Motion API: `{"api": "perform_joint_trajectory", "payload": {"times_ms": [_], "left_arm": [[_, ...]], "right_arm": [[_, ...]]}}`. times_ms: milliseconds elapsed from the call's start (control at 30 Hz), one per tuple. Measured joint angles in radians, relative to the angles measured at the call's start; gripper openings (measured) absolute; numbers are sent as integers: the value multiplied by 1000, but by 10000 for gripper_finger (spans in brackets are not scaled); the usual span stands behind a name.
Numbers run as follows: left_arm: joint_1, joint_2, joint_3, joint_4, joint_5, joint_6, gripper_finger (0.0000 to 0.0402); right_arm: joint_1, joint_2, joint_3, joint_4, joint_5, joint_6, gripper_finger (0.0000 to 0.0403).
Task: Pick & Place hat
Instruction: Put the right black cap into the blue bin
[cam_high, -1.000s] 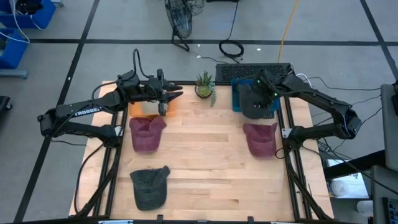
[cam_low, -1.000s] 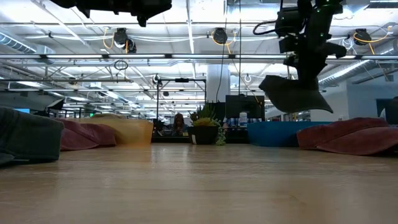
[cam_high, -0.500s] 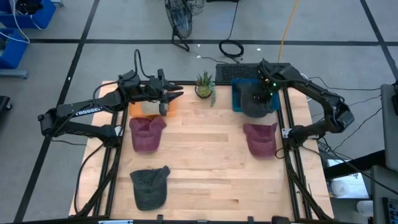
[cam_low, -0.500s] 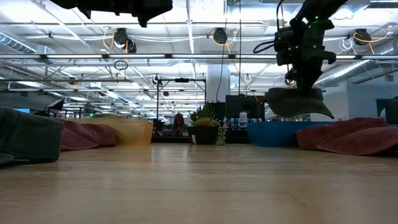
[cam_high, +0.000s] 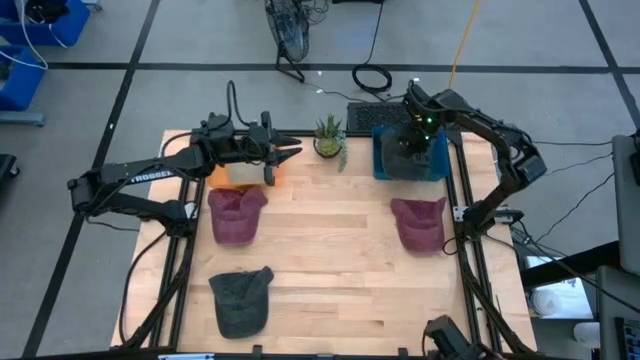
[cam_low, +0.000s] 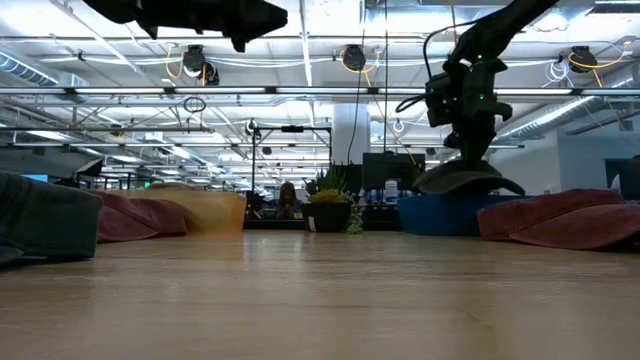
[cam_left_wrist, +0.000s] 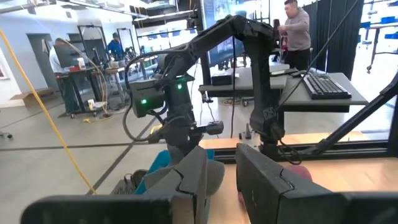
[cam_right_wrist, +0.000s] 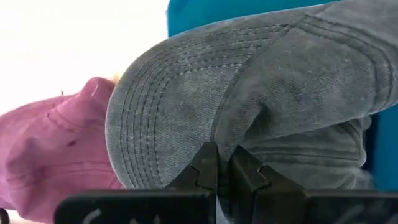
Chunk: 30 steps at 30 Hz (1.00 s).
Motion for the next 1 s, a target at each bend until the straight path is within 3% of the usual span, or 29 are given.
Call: {"api": "perform_joint_trajectory", "payload": {"times_ms": [567,800,1000], "left_arm": [[2,25,0,26,-7,-17,93],[2,25,0,26,-7,-16,93],[2,25,0,25,-8,-15,93]], "right_arm": [[2,23,-45,141,62,86,15],[15,23,-69,243,204,149,72],[21,20,-70,281,243,173,128]]}}
